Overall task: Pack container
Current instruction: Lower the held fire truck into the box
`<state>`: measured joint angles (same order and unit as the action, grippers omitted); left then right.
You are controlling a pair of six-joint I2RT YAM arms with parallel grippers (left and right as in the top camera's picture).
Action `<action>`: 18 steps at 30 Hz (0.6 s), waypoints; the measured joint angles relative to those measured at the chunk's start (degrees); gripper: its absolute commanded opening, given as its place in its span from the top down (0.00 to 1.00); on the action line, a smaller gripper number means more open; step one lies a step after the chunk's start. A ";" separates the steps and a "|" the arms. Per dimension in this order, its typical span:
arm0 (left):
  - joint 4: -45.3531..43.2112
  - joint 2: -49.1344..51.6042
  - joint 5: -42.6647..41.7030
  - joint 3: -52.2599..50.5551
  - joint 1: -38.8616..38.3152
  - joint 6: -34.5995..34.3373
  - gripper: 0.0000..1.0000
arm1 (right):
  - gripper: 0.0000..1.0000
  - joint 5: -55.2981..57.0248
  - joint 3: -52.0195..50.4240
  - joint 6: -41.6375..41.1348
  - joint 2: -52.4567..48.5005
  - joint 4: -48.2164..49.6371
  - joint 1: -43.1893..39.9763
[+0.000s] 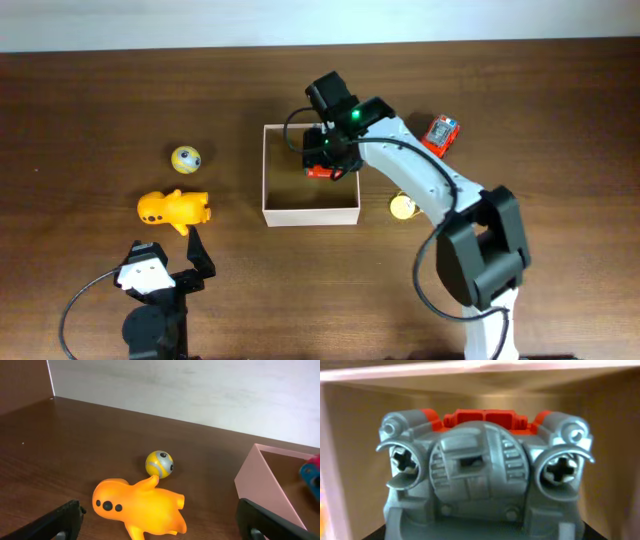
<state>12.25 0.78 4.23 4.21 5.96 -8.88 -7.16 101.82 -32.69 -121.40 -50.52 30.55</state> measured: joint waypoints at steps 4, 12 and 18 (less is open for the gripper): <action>0.00 0.00 0.00 0.00 0.02 0.00 0.01 | 0.40 0.63 -0.02 0.22 -1.60 0.02 -0.02; 0.00 0.00 0.00 0.00 0.00 0.00 0.01 | 0.40 3.02 -0.04 1.64 -1.70 0.24 -0.52; 0.00 0.00 0.00 0.00 0.00 0.00 0.01 | 0.40 3.67 -0.04 2.95 -1.70 0.24 -1.38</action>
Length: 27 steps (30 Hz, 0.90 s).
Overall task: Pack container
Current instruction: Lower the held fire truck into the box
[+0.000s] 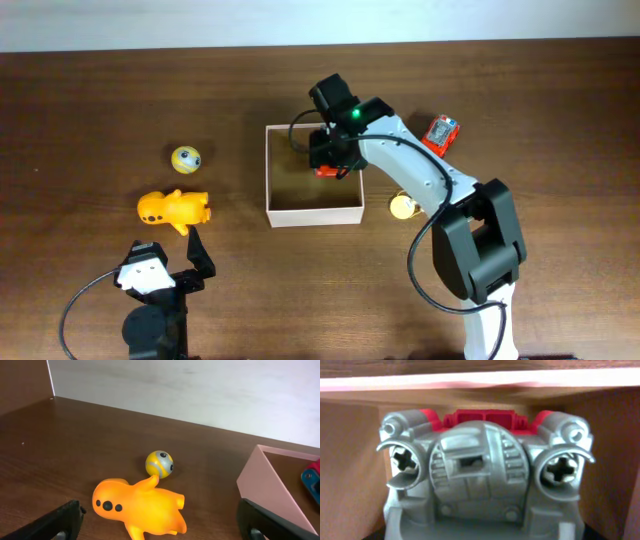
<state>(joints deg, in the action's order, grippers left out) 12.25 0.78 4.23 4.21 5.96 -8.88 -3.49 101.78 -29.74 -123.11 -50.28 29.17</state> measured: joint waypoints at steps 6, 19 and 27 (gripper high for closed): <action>0.00 0.00 0.00 0.00 0.00 0.00 0.01 | 0.27 0.66 0.00 0.20 0.00 0.00 -0.04; 0.00 0.00 0.00 0.00 0.02 0.00 0.01 | 0.20 0.87 0.00 0.66 0.00 0.79 -0.04; 0.00 0.00 0.00 0.00 0.02 0.00 0.01 | 0.31 -2.91 0.02 0.72 0.00 3.96 -0.04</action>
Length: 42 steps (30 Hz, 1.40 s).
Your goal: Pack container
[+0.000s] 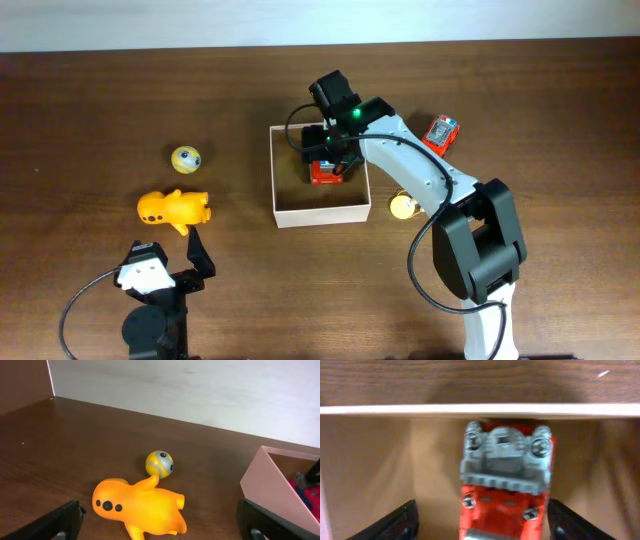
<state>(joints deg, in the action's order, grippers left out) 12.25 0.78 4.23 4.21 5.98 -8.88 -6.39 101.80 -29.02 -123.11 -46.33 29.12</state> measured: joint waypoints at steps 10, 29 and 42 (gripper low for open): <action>0.00 0.00 0.00 0.00 -0.02 0.00 0.01 | 0.52 -4.76 8.00 2.99 0.00 -2.80 0.00; 0.00 0.00 0.00 0.00 -0.02 0.00 0.01 | 0.63 -5.40 5.86 5.55 -1.25 -5.29 4.52; 0.00 0.00 0.00 0.00 0.00 0.00 0.01 | 0.63 -5.57 4.90 5.68 -8.09 -3.48 6.19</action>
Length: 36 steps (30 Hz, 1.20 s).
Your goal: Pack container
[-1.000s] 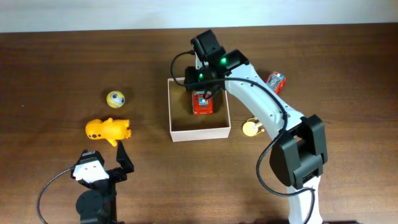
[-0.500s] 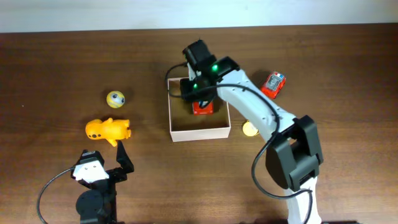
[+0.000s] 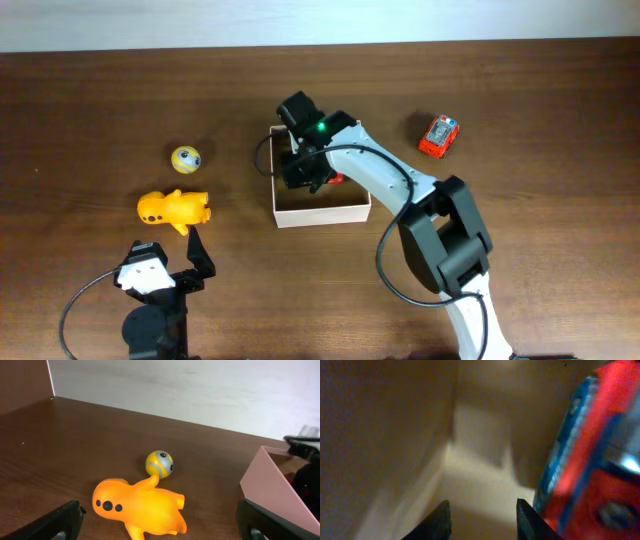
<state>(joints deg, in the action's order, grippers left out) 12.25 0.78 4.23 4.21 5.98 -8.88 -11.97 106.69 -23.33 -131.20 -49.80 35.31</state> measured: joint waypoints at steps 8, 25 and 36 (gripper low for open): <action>0.00 0.00 0.00 0.00 0.00 0.00 0.01 | 0.63 0.48 -0.11 0.02 -0.79 2.60 0.00; 0.00 0.00 0.00 0.00 -0.02 0.00 0.01 | 0.62 3.50 -0.11 0.02 -0.79 2.73 -3.78; 0.00 0.00 0.00 0.00 -0.02 0.00 0.01 | 0.63 4.33 -0.11 1.20 -0.83 8.61 -5.14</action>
<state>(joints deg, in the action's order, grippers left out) 12.25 0.78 4.23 4.21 5.96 -8.88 -7.64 106.59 -22.13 -132.03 -41.19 30.17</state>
